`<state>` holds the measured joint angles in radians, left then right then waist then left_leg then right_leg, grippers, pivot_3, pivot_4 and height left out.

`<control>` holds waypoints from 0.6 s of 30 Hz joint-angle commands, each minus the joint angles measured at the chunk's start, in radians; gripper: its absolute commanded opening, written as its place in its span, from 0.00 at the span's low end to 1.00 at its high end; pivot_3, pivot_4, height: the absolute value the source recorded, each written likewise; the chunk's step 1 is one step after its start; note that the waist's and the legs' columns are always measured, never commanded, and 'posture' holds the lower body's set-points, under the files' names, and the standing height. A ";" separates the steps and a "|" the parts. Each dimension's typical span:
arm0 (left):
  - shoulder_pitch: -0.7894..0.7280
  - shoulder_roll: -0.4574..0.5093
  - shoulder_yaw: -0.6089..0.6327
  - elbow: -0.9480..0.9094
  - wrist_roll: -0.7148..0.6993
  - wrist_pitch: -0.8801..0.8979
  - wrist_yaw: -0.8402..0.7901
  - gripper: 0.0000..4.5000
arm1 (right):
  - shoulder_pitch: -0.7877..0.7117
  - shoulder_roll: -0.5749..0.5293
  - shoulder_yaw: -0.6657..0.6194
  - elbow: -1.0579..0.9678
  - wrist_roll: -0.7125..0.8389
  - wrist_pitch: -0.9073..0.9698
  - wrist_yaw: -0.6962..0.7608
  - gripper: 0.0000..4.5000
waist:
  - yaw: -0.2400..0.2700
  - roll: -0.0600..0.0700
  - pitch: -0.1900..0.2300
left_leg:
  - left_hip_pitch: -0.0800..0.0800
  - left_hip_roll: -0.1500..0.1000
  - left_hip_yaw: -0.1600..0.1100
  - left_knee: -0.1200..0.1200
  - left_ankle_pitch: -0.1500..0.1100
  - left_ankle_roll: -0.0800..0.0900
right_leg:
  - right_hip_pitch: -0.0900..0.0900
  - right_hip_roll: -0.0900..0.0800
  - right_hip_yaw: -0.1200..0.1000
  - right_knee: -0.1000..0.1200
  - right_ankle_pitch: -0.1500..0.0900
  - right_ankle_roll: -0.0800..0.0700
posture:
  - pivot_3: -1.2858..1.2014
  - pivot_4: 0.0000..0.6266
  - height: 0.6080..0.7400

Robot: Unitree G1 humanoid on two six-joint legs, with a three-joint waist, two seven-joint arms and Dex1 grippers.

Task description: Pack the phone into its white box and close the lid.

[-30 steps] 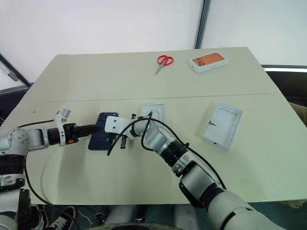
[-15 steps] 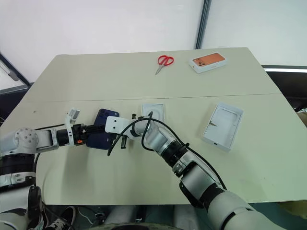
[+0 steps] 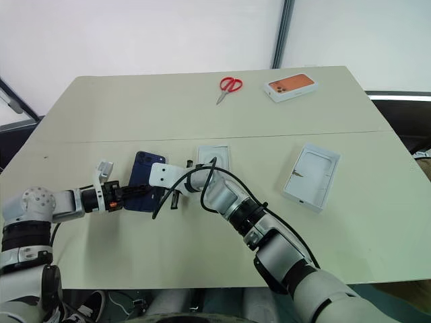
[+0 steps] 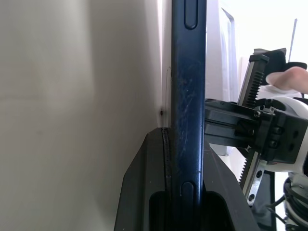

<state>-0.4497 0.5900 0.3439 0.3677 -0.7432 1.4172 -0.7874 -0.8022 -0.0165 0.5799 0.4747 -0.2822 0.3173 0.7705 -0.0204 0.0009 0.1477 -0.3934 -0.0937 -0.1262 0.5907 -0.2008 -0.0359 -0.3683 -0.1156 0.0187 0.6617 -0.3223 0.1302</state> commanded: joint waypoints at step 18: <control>0.009 -0.219 0.319 -0.114 -0.224 0.032 0.149 0.00 | 0.183 -0.256 -0.296 -0.549 0.445 0.213 0.250 0.88 | 0.006 -0.014 0.008 | -0.015 -0.001 -0.004 0.006 0.000 0.000 | -0.010 -0.002 -0.005 -0.001 0.000 0.000 | 0.52 0.24 1.00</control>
<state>-0.4086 0.3744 0.6232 0.2808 -0.9166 1.4457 -0.6495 -0.6296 -0.2465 0.2669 -0.0017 0.1461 0.5326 0.9830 -0.0145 -0.0133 0.1561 -0.4092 -0.0942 -0.1302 0.5961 -0.2007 -0.0360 -0.3790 -0.1169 0.0140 0.6610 -0.3218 0.1301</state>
